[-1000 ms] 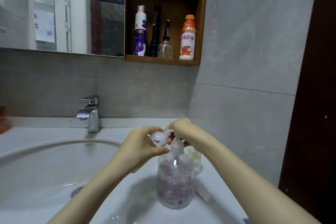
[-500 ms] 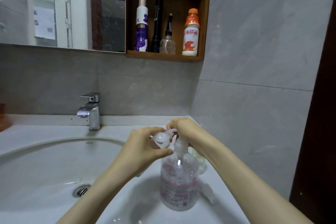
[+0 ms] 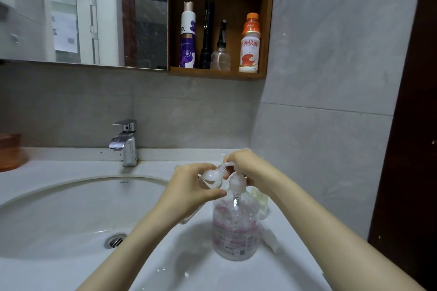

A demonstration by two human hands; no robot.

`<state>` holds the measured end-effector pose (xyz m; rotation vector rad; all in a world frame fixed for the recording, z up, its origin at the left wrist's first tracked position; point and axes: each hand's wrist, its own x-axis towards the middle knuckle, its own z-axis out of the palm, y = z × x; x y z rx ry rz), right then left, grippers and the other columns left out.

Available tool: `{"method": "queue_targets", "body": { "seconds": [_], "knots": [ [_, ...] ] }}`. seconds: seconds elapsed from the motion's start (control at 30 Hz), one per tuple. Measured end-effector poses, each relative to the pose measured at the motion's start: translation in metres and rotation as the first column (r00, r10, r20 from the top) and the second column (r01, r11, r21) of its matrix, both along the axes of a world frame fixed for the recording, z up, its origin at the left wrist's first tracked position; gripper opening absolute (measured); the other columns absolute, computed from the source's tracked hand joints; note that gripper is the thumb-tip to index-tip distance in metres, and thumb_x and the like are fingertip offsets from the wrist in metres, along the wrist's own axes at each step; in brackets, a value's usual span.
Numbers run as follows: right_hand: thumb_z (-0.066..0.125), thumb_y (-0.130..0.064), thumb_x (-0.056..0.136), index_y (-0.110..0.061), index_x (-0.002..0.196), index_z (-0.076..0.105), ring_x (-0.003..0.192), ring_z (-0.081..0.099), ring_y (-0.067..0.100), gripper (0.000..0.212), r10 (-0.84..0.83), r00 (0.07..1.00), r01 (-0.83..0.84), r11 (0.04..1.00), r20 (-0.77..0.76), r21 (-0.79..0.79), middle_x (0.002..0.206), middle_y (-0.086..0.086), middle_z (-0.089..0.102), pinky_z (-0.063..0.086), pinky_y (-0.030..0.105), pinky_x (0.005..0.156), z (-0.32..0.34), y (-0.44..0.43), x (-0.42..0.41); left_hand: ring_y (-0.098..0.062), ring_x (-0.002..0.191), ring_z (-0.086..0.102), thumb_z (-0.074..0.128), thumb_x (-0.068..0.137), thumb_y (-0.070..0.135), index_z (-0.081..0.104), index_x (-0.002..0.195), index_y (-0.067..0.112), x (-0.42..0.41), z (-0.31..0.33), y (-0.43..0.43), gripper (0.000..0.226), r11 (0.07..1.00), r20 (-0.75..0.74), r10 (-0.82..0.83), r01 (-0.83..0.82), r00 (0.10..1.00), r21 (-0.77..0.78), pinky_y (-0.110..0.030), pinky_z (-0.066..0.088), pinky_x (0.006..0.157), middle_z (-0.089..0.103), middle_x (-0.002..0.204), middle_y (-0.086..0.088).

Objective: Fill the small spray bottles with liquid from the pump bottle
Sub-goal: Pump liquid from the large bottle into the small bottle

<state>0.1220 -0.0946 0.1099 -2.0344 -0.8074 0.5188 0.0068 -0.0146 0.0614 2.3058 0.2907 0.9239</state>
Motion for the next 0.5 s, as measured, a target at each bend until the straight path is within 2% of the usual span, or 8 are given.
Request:
{"method": "queue_targets", "body": {
  "seconds": [0.1, 0.2, 0.27, 0.33, 0.37, 0.5],
  "knots": [
    [0.038, -0.009, 0.098, -0.01, 0.074, 0.049, 0.077, 0.045, 0.021, 0.026, -0.001, 0.999, 0.005, 0.991, 0.035, -0.135, 0.07, 0.002, 0.051, 0.037, 0.026, 0.068, 0.007, 0.0, -0.005, -0.011, 0.073, 0.062, 0.084, 0.065, 0.016, 0.063, 0.08, 0.034, -0.004, -0.003, 0.0, 0.032, 1.0, -0.003, 0.013, -0.013, 1.0, -0.021, -0.021, 0.046, 0.068, 0.073, 0.081, -0.004],
    [0.038, -0.011, 0.098, -0.012, 0.065, 0.046, 0.076, 0.044, 0.019, 0.034, -0.004, 0.999, 0.011, 0.983, 0.038, -0.185, 0.07, -0.001, 0.051, 0.037, 0.026, 0.073, 0.008, 0.002, -0.004, -0.012, 0.072, 0.062, 0.085, 0.064, 0.016, 0.061, 0.077, 0.037, -0.004, -0.003, 0.001, 0.034, 0.999, 0.009, 0.024, -0.024, 1.0, -0.034, -0.022, 0.047, 0.07, 0.073, 0.08, -0.005],
    [0.04, -0.011, 0.097, -0.013, 0.066, 0.048, 0.073, 0.049, 0.018, 0.032, 0.004, 1.0, -0.002, 0.995, 0.017, -0.103, 0.07, -0.001, 0.051, 0.041, 0.027, 0.072, 0.005, 0.003, -0.001, -0.01, 0.068, 0.062, 0.085, 0.064, 0.017, 0.061, 0.076, 0.039, -0.004, -0.001, 0.001, 0.034, 0.998, 0.022, 0.027, -0.026, 0.999, -0.048, -0.024, 0.048, 0.069, 0.072, 0.078, -0.002],
    [0.042, -0.011, 0.095, -0.014, 0.07, 0.05, 0.062, 0.05, 0.013, 0.027, 0.026, 0.999, -0.024, 0.997, -0.025, 0.075, 0.07, -0.001, 0.052, 0.041, 0.026, 0.06, 0.0, 0.002, 0.004, -0.009, 0.064, 0.06, 0.085, 0.064, 0.016, 0.062, 0.074, 0.04, -0.002, 0.001, 0.002, 0.035, 0.998, 0.054, 0.027, -0.024, 0.998, -0.061, -0.023, 0.046, 0.066, 0.071, 0.075, 0.002],
    [0.043, -0.01, 0.094, -0.015, 0.071, 0.051, 0.06, 0.049, 0.011, 0.025, 0.039, 0.999, -0.035, 0.993, -0.027, 0.116, 0.07, -0.001, 0.052, 0.04, 0.026, 0.058, -0.001, 0.001, 0.005, -0.009, 0.064, 0.06, 0.085, 0.063, 0.016, 0.061, 0.073, 0.042, -0.001, 0.002, 0.002, 0.037, 0.998, 0.067, 0.029, -0.025, 0.997, -0.06, -0.021, 0.045, 0.065, 0.07, 0.074, 0.004],
    [0.044, -0.009, 0.093, -0.015, 0.069, 0.052, 0.059, 0.048, 0.011, 0.026, 0.056, 0.998, -0.05, 0.983, -0.029, 0.177, 0.068, -0.001, 0.052, 0.04, 0.026, 0.059, -0.006, 0.001, 0.008, -0.011, 0.072, 0.061, 0.084, 0.064, 0.014, 0.058, 0.069, 0.048, 0.0, 0.005, -0.001, 0.044, 0.998, 0.083, 0.008, -0.003, 0.996, -0.055, -0.014, 0.043, 0.063, 0.068, 0.073, 0.015]
  ]
}}
